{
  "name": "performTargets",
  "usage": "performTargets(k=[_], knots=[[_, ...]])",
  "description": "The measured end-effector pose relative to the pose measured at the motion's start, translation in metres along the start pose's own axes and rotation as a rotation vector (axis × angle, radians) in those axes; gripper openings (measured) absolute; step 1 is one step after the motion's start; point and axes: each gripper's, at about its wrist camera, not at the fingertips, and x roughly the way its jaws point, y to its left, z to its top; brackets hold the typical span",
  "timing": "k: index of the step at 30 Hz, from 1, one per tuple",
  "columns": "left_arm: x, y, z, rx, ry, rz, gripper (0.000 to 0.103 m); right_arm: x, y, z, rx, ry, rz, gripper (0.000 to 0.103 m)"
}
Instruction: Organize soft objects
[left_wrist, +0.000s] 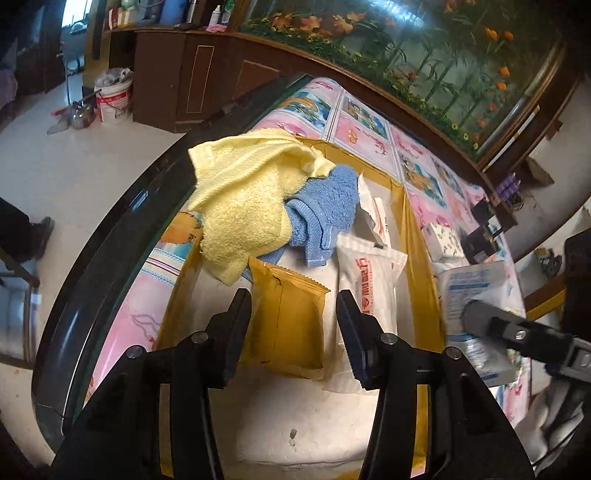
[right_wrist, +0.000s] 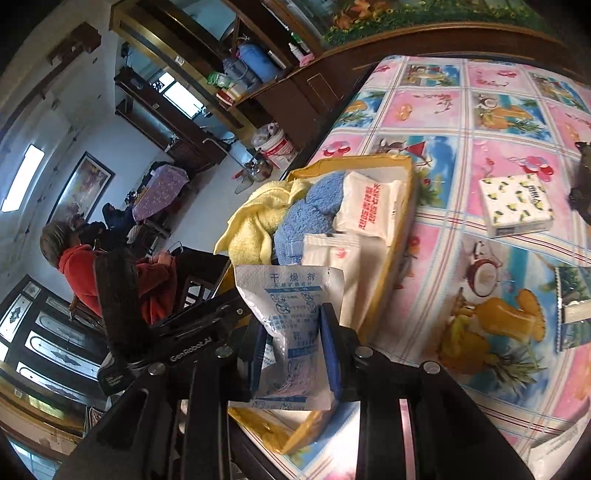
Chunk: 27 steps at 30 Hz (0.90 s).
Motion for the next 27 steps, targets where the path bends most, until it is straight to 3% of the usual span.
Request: performTargets(k=[4, 7, 13, 20, 27], knots=[[-0.024, 0.010, 0.000, -0.044, -0.048, -0.030, 0.049, 0.023, 0.009, -0.003, -0.006, 0.058, 0.023, 0.030], [-0.039, 0.015, -0.002, -0.062, -0.087, -0.045, 0.058, 0.031, 0.017, -0.006, -0.011, 0.094, 0.057, 0.030], [-0.053, 0.004, -0.006, -0.030, -0.116, -0.050, 0.058, -0.002, 0.013, -0.006, -0.026, 0.021, 0.027, 0.030], [-0.052, -0.048, -0.016, 0.095, -0.085, -0.111, 0.058, -0.101, -0.063, -0.024, 0.076, -0.158, -0.101, 0.031], [-0.009, -0.139, -0.045, 0.286, 0.075, -0.197, 0.058, -0.181, -0.152, -0.086, 0.236, -0.261, -0.259, 0.036]])
